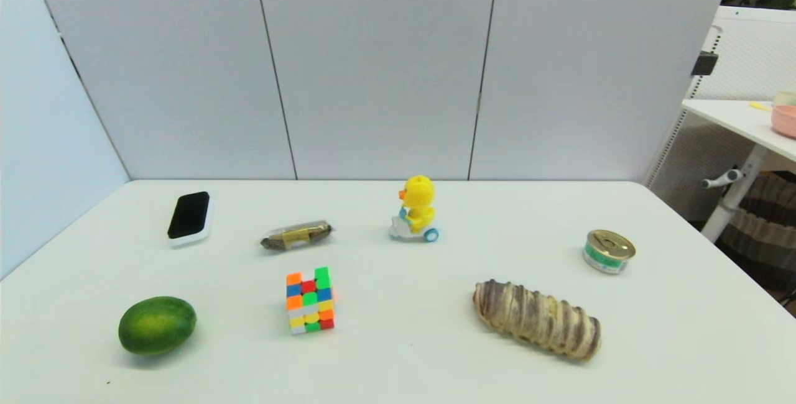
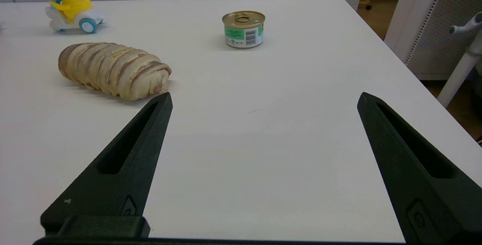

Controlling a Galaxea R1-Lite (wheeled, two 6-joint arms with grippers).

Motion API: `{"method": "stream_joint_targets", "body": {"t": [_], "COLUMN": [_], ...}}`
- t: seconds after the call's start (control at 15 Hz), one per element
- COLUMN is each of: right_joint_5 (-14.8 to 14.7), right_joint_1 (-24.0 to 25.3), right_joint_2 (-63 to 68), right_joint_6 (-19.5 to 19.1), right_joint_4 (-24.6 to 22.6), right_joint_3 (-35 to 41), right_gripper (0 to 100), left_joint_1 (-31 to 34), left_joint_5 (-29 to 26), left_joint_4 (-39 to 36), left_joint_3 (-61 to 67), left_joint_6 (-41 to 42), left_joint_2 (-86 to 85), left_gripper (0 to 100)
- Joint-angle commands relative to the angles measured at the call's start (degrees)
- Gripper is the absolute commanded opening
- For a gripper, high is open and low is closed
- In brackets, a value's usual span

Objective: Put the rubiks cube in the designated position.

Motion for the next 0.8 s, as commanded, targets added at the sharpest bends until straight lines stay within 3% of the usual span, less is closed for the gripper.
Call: {"method": "stream_joint_targets", "body": {"t": [0.07, 0.8], "right_joint_5": [0.00, 0.00], "right_joint_1": [0.02, 0.02], "right_joint_2": [0.07, 0.07], "right_joint_6": [0.00, 0.00], "right_joint_4": [-0.04, -0.04], "right_joint_3": [-0.01, -0.01], "right_gripper": [100, 100], "left_joint_1": [-0.01, -0.01], "left_joint_5": [-0.05, 0.31], "left_joint_4": [-0.01, 0.08], "left_joint_3": [0.01, 0.01], "left_joint_6": [0.02, -0.06], "left_joint_2": [-0.01, -0.01], "left_gripper": [100, 100]}}
